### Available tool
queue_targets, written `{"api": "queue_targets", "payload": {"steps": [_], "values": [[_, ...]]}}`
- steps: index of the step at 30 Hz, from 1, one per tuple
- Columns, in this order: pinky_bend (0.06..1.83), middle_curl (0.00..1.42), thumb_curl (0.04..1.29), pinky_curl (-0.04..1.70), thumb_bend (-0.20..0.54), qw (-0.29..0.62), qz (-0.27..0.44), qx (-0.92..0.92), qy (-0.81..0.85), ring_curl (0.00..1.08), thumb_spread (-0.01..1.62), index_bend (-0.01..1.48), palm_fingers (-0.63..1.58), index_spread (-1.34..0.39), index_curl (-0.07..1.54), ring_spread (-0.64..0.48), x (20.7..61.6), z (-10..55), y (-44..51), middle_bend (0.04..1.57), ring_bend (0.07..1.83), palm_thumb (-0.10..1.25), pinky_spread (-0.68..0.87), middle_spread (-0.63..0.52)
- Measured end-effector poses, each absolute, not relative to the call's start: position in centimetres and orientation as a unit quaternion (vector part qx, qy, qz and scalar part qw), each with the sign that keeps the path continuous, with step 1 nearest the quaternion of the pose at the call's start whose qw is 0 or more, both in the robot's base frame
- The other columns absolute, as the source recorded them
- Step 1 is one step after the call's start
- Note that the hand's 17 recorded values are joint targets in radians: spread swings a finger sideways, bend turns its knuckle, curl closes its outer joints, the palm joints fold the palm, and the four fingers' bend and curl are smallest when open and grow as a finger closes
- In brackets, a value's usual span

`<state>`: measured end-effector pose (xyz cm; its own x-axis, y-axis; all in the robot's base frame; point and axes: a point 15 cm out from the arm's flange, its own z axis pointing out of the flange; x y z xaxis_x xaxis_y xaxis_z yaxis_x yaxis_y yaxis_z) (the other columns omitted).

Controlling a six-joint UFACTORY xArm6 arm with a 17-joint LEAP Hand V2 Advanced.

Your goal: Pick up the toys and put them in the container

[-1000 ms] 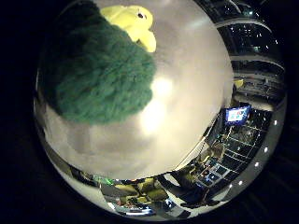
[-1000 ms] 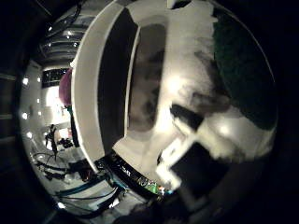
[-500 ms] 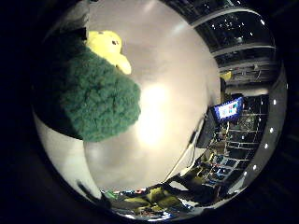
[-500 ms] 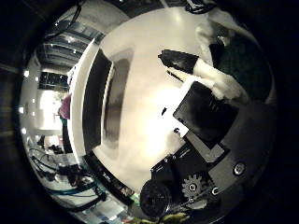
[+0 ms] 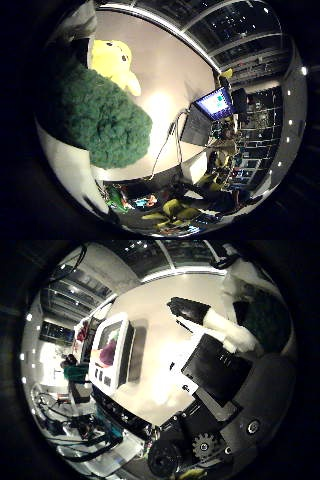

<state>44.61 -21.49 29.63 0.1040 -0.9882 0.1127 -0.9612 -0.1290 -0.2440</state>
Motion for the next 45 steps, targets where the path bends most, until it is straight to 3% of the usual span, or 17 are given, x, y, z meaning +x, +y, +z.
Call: {"api": "queue_targets", "payload": {"steps": [8, 20, 34, 38, 44, 45], "values": [[1.11, 0.65, 0.48, 1.19, -0.022, 0.081, -0.132, -0.782, 0.603, 0.64, 0.97, 1.24, 1.16, -0.18, 0.69, -0.18, 41.7, 31.5, -10.1, 1.36, 1.43, 0.81, -0.17, -0.11], [1.05, 0.63, 0.49, 1.29, -0.023, 0.108, -0.067, -0.844, 0.521, 0.63, 0.97, 1.24, 1.17, -0.18, 0.68, -0.19, 39.8, 28.2, 12.0, 1.37, 1.43, 0.83, -0.17, -0.11], [1.02, 0.62, 0.49, 1.37, -0.025, 0.145, -0.074, -0.865, 0.474, 0.63, 0.97, 1.24, 1.18, -0.18, 0.67, -0.19, 48.0, 26.8, 25.0, 1.37, 1.42, 0.82, -0.18, -0.11], [0.99, 0.61, 0.49, 1.32, -0.025, 0.152, -0.077, -0.863, 0.476, 0.62, 0.98, 1.21, 1.18, -0.19, 0.66, -0.19, 49.5, 26.1, 26.2, 1.34, 1.4, 0.81, -0.2, -0.11], [0.89, 0.54, 0.48, 1.03, -0.027, 0.152, -0.077, -0.866, 0.471, 0.54, 0.96, 0.73, 1.03, -0.29, 0.55, -0.21, 50.2, 25.6, 27.0, 1.16, 1.28, 0.78, -0.36, -0.13], [0.92, 0.51, 0.48, 1.03, -0.024, 0.15, -0.076, -0.866, 0.47, 0.54, 0.97, 0.59, 0.7, -0.33, 0.52, -0.22, 50.1, 25.5, 26.9, 1.05, 1.26, 0.78, -0.39, -0.16]]}}
